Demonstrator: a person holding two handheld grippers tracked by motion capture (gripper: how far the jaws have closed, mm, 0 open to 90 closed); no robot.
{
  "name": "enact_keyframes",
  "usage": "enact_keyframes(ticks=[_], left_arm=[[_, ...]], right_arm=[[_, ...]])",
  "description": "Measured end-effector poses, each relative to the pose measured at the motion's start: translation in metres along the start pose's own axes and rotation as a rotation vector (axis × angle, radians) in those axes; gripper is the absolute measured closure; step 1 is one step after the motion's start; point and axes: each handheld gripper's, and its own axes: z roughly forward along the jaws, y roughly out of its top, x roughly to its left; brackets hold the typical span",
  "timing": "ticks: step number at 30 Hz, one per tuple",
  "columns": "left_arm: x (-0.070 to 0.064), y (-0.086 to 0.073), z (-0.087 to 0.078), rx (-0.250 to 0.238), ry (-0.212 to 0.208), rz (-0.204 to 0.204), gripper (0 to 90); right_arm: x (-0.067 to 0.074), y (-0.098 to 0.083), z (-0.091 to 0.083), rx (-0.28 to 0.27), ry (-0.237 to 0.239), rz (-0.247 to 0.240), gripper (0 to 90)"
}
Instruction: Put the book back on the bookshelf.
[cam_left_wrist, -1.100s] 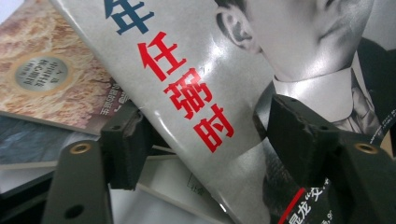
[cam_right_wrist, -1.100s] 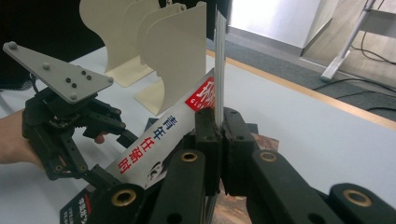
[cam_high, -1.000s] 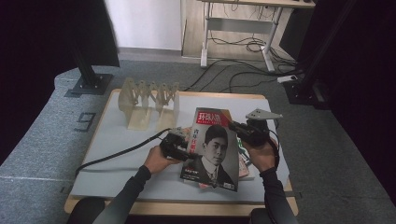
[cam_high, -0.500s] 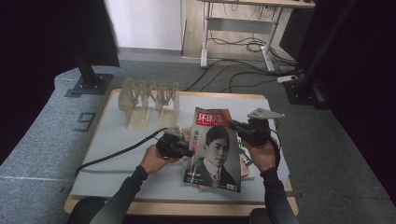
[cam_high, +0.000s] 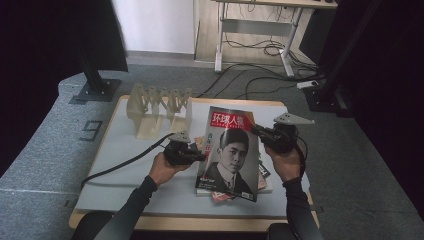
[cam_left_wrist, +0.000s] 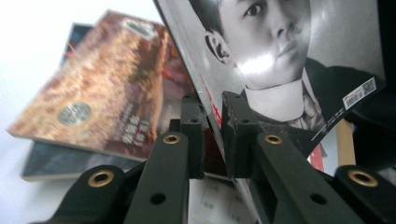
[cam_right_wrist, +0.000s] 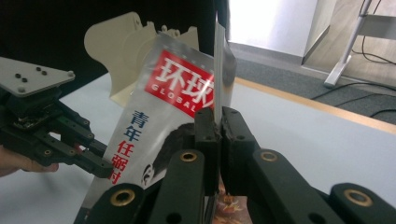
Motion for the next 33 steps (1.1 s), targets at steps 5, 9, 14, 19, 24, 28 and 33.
enact_keyframes(ticks=[5,9,14,19,24,28,33], left_arm=[[-0.001,0.004,-0.008,-0.057,0.035,0.032,82.9],[-0.005,0.004,-0.013,-0.075,0.069,0.084,83.1],[-0.008,0.000,-0.016,-0.081,0.073,0.110,83.1],[-0.013,-0.002,-0.020,-0.057,0.080,0.134,83.0],[-0.016,-0.005,-0.022,-0.018,0.079,0.150,82.7],[-0.014,-0.011,-0.024,-0.016,0.066,0.133,82.8],[-0.012,-0.011,-0.025,-0.030,0.045,0.108,83.2]], right_arm=[[-0.002,0.007,-0.006,-0.029,-0.008,-0.004,85.5],[-0.002,0.009,-0.008,-0.043,-0.013,-0.011,85.5],[-0.004,0.006,-0.009,-0.053,-0.009,-0.001,85.2],[-0.003,0.004,-0.012,-0.055,0.004,-0.013,84.7],[0.001,0.000,-0.012,-0.051,0.011,-0.030,83.5],[0.001,-0.004,-0.011,-0.040,0.024,-0.034,82.2],[0.002,-0.004,-0.009,-0.030,0.012,-0.039,83.6]])
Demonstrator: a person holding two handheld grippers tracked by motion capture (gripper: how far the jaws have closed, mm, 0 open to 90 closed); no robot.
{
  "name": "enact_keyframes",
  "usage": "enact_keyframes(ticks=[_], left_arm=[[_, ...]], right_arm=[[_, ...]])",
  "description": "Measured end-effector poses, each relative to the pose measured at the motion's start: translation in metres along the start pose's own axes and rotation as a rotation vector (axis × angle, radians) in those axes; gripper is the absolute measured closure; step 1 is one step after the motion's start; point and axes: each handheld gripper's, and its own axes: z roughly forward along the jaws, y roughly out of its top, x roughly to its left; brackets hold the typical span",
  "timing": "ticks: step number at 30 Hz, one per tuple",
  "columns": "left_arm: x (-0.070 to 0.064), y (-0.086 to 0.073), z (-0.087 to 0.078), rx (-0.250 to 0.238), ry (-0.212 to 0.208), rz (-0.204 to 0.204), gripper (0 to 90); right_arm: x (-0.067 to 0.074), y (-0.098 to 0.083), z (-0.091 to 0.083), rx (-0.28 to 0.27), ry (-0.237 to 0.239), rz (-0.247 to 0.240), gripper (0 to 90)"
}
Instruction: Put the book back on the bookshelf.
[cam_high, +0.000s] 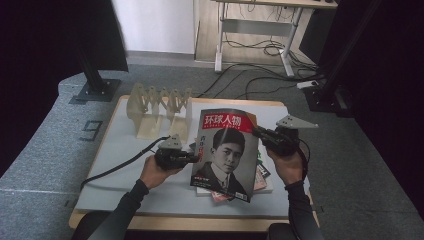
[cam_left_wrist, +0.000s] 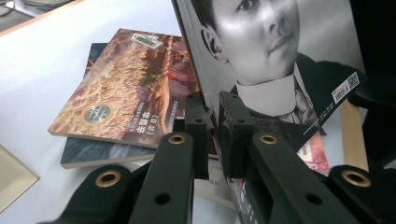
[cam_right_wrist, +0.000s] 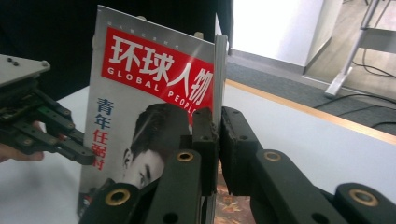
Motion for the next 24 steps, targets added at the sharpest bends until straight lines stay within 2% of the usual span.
enact_keyframes(ticks=[5,7,11,13,16,18,24], left_arm=[[0.003,0.007,-0.003,-0.069,0.017,-0.020,84.9],[0.003,0.012,-0.004,-0.094,0.034,-0.014,85.9],[-0.001,0.019,-0.006,-0.124,0.081,0.026,86.8],[-0.001,0.018,-0.006,-0.125,0.086,0.035,87.0],[-0.001,0.014,-0.009,-0.125,0.076,0.028,87.5],[-0.003,0.013,-0.010,-0.114,0.082,0.041,87.8],[-0.005,0.013,-0.015,-0.082,0.062,0.046,87.9]], right_arm=[[-0.002,0.005,-0.003,-0.023,-0.021,0.004,84.4],[-0.003,0.010,-0.005,-0.043,-0.028,0.001,84.6],[-0.004,0.018,-0.008,-0.072,-0.041,-0.003,84.6],[-0.005,0.018,-0.009,-0.079,-0.038,-0.003,84.5],[-0.005,0.015,-0.012,-0.095,-0.016,0.005,84.1],[-0.005,0.014,-0.015,-0.102,-0.009,0.008,83.8],[-0.005,0.011,-0.019,-0.103,0.009,0.007,81.8]])
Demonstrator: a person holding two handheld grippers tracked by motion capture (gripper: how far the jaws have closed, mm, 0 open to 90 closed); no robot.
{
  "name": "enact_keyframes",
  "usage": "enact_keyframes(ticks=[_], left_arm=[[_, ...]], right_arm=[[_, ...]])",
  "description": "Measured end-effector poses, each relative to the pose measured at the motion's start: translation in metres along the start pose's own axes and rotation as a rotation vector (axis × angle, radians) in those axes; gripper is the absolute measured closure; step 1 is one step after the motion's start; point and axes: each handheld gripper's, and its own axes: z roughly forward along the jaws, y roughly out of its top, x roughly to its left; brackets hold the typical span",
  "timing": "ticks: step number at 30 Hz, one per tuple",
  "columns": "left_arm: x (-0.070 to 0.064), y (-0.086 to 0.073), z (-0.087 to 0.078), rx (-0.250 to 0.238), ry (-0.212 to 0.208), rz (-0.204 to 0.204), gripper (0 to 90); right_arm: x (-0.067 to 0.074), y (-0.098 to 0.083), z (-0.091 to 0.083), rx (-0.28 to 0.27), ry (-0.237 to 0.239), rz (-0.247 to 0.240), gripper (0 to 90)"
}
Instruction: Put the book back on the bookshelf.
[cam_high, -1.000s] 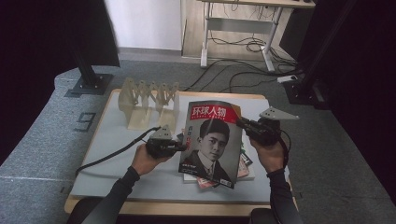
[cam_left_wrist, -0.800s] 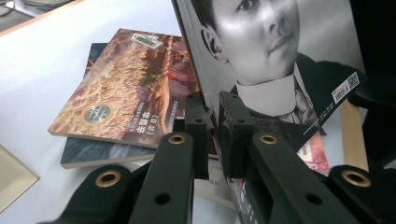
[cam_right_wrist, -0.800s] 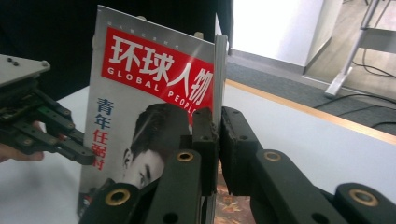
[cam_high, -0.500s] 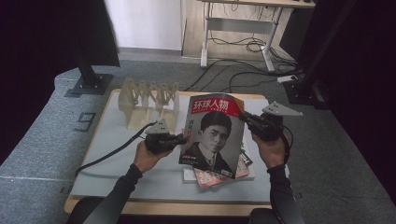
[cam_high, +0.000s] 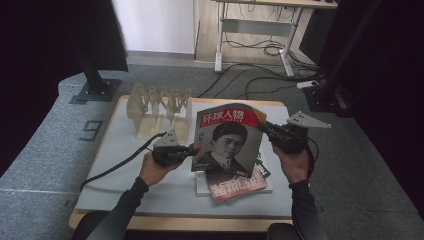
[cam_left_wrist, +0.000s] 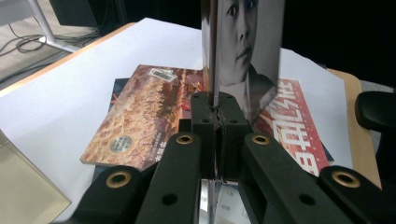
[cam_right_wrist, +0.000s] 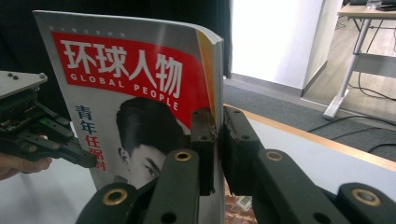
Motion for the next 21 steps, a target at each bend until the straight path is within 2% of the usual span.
enact_keyframes(ticks=[12,17,21], left_arm=[[-0.001,0.000,-0.005,0.033,-0.013,0.002,87.8],[-0.002,-0.002,-0.006,0.036,-0.011,0.005,87.8],[-0.002,-0.002,-0.008,0.042,-0.010,0.008,87.7]], right_arm=[[-0.001,-0.010,0.006,0.032,0.016,-0.029,72.8],[-0.003,-0.020,0.011,0.056,0.063,-0.020,67.3],[-0.003,-0.027,0.017,0.088,0.076,-0.022,65.7]])
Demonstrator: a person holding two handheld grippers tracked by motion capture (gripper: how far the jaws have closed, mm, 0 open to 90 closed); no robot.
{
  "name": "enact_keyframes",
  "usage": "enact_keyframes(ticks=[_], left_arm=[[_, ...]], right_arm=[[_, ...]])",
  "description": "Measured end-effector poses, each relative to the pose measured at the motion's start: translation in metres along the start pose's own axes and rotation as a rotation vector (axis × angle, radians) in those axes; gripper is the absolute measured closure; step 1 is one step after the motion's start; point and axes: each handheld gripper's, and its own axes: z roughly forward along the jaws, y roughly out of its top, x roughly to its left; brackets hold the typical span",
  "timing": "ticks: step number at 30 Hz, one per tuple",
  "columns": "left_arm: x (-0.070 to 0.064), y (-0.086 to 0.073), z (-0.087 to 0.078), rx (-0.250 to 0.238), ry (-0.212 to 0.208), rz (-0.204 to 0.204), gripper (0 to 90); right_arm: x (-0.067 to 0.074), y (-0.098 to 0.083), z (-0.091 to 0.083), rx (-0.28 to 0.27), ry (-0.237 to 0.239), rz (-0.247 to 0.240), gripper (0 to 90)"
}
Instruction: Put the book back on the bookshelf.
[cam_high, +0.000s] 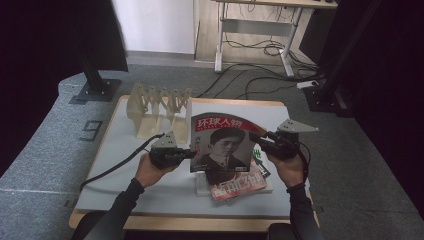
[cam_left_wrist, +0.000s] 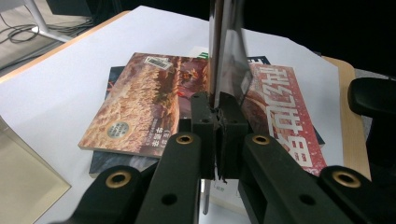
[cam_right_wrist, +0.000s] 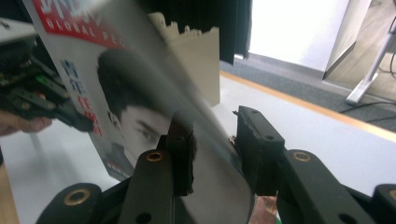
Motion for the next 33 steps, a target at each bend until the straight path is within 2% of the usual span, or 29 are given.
enact_keyframes(ticks=[3,7,15,19,26,33], left_arm=[[-0.001,0.000,0.000,0.006,-0.002,0.006,87.6],[-0.001,0.000,-0.001,0.007,-0.004,0.007,87.4],[0.001,-0.001,-0.002,0.004,-0.007,-0.009,86.1],[0.002,0.000,-0.002,0.001,-0.015,-0.016,83.5],[0.001,0.008,0.001,-0.009,-0.026,-0.007,80.2],[0.001,0.022,0.004,-0.021,-0.016,0.004,79.9]], right_arm=[[-0.001,-0.007,0.006,0.032,0.005,0.000,65.5],[0.000,-0.012,0.009,0.032,0.010,0.006,66.6],[0.009,-0.007,0.004,0.027,-0.016,-0.061,76.1],[0.013,-0.004,0.003,0.017,-0.009,-0.070,78.0],[0.016,0.000,0.003,-0.005,0.031,-0.074,81.9],[0.016,0.000,0.002,-0.006,0.036,-0.070,82.5]])
